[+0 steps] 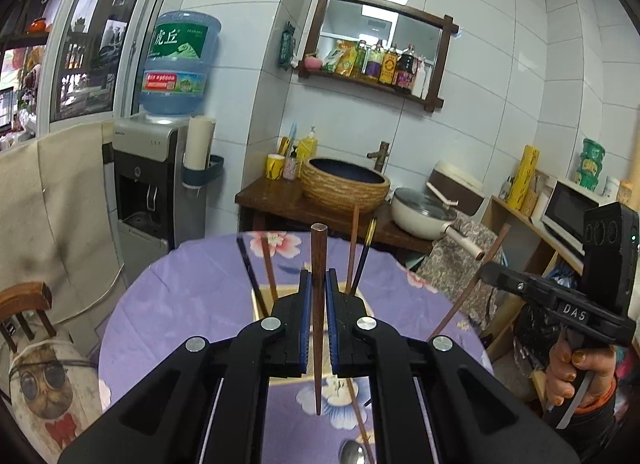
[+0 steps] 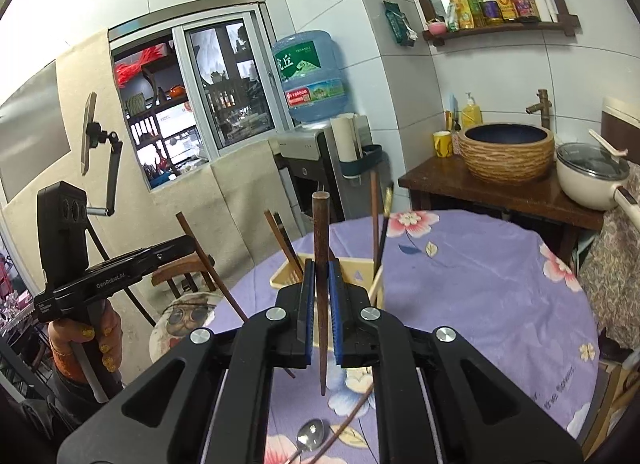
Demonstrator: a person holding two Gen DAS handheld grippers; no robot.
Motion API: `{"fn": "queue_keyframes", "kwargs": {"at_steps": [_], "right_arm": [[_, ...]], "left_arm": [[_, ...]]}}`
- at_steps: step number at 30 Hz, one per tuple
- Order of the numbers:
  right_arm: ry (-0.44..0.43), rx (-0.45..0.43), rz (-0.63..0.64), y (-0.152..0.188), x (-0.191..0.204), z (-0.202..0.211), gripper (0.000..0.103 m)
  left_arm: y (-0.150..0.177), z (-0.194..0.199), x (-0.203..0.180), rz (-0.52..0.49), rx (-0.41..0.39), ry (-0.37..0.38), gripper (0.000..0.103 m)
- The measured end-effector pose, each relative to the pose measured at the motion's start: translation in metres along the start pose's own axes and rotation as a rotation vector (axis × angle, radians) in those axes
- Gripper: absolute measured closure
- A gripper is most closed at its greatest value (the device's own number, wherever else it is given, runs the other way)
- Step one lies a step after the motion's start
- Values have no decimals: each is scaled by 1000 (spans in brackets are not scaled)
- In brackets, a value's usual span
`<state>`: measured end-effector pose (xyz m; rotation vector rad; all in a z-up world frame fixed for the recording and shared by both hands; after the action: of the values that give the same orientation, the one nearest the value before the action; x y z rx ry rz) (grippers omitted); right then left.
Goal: Organize utensils
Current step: 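Lift both wooden chopsticks and carry them above the cream holder with both tools, then drop the wooden chopsticks into the holder by opening both tools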
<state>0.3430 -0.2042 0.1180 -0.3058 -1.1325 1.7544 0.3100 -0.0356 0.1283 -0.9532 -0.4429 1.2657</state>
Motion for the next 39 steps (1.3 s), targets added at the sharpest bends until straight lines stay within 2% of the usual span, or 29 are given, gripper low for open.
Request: {"fn": "queue_keyframes", "kwargs": {"at_steps": [4,7,12,15,20,27,31,39], "right_arm": [[23,-48,10,-43,4,4,95],[17,-68,-2,-74,6,3,95],[92,-108,29,-104,5,-8,95],[120,-101,27,-103,-1,-29,95],[143,-40,14,-73,-17,-73,95],[168,13,-5,-41,-34,-107,95],[166,30,-24,-32,-41,-118,95],[164,38,-57,-18,-52,-128,95]], "left_arm": [[-43,8,1,21,-32,20,96],[-75,15,5,26,-74,-5,96],[-103,6,19,48,-106,-66,96],[-95,-17,27,58,-73,-81,96],[-56,-62,30,51,20,-89,96],[-8,-105,30,29,99,-118,96],[7,-117,33,9,116,-153,96],[18,-127,30,5,131,-151,96]]}}
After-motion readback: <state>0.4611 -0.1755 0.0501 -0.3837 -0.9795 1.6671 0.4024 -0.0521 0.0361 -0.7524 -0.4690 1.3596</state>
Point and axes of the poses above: each gripper's, at about its wrist camera, not at the fingertips, and z roughly against the way its jaws point, x to its left, y to its underside, the point moved 10 cm from there along -z, roughly the way its jaws point, and after that the axes turned 12 degrees about x, right-handed, at the moved point
